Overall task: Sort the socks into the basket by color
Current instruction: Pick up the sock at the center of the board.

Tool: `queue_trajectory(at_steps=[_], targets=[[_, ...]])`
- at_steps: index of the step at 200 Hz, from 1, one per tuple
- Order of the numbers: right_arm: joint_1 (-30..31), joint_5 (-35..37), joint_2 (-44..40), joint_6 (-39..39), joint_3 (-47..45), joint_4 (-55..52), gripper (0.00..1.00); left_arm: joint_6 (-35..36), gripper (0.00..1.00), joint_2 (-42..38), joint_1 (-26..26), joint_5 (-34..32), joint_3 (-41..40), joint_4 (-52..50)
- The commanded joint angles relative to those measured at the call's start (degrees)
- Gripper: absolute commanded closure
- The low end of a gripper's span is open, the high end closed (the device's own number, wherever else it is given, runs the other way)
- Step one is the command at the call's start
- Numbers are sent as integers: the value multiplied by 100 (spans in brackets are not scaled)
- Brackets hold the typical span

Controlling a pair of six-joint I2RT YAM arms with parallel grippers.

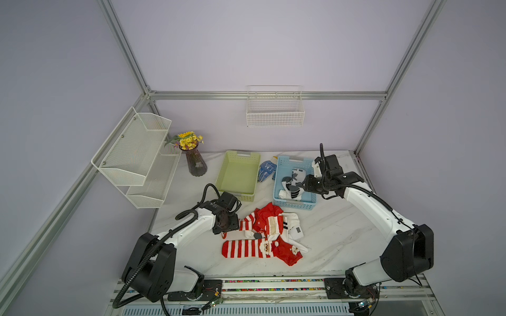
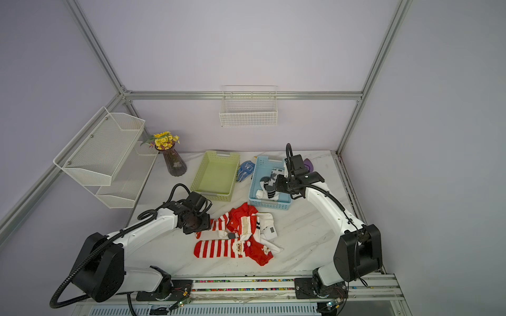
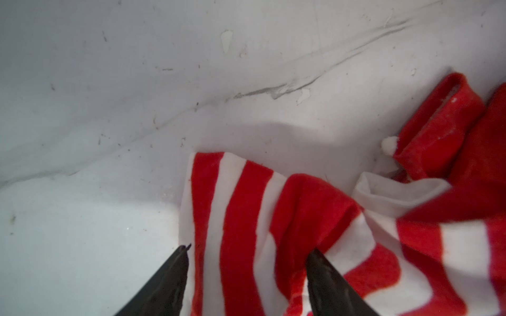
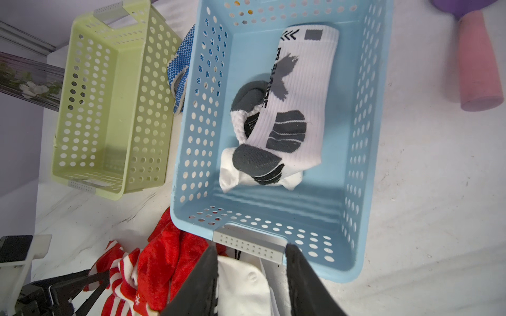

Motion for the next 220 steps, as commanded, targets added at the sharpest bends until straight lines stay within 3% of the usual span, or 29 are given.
queue_trajectory(at_steps=[1, 49, 100, 220], targets=[[28, -18, -31, 58, -86, 137, 56, -94, 44, -44, -17, -31, -141, 222], [31, -44, -44, 63, -118, 188, 56, -67, 72, -209, -13, -40, -95, 255], [28, -70, 8, 60, -70, 249, 56, -30, 84, -544, -22, 156, 1, 246], [25, -195, 98, 73, -42, 449, 56, 280, 87, -1396, -31, 864, 815, 272]])
